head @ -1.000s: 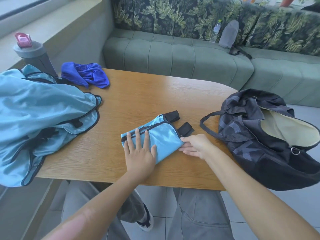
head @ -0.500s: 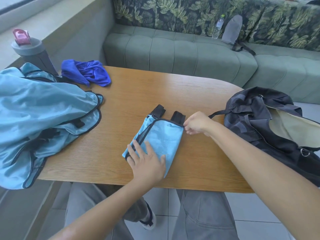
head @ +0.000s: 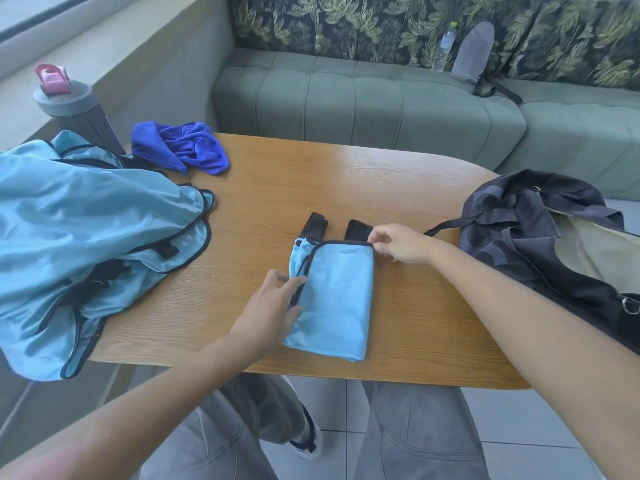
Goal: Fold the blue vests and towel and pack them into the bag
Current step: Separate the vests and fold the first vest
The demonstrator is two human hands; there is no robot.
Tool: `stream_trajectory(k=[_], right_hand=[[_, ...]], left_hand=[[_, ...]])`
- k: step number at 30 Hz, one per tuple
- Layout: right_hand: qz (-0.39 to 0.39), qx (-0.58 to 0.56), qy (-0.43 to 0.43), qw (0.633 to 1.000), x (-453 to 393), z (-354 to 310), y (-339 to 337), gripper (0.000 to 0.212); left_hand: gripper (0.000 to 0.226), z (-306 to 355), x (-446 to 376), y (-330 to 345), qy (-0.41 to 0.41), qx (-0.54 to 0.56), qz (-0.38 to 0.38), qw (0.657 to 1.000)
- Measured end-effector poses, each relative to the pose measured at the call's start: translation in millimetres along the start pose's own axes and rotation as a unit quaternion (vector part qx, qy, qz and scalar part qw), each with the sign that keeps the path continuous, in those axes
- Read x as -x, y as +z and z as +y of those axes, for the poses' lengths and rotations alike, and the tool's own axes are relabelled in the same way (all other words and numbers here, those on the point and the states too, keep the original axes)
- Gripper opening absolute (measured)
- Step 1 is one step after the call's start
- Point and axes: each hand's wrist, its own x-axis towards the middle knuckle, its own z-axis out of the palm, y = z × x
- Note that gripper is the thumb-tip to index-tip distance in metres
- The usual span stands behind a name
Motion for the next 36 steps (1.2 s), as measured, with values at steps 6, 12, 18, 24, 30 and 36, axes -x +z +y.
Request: stream_trajectory(k=[6, 12, 18, 24, 30, 36], right_hand=[[0.231, -0.086, 0.026, 0.969, 17, -16, 26, 0.014], [0.216, 0.049, -0.117, 0.968, 98, -29, 77, 0.023], [0.075, 0.19, -0.161, 0.966, 148, -17, 134, 0.099], [0.133, 0.221, -0.196, 0.946, 153, -1, 170, 0.088], [0.215, 0.177, -0.268, 0.922, 158, 9, 180, 0.071], [0.264, 0.031, -0.236, 0.935, 165, 10, 179, 0.051]], left_hand=[[0.054, 3, 20, 11, 0.041, -0.048, 0.065, 0.996], [0.071, -32, 19, -7, 0.271, -0.184, 0.011, 0.945], [0.076, -58, 23, -15, 0.272, -0.252, -0.049, 0.928], [0.063, -53, 58, -2, 0.31, -0.25, -0.008, 0.917], [0.077, -56, 64, 4, 0.358, -0.291, 0.03, 0.886], [0.061, -52, 67, 12, 0.421, -0.294, 0.086, 0.854]])
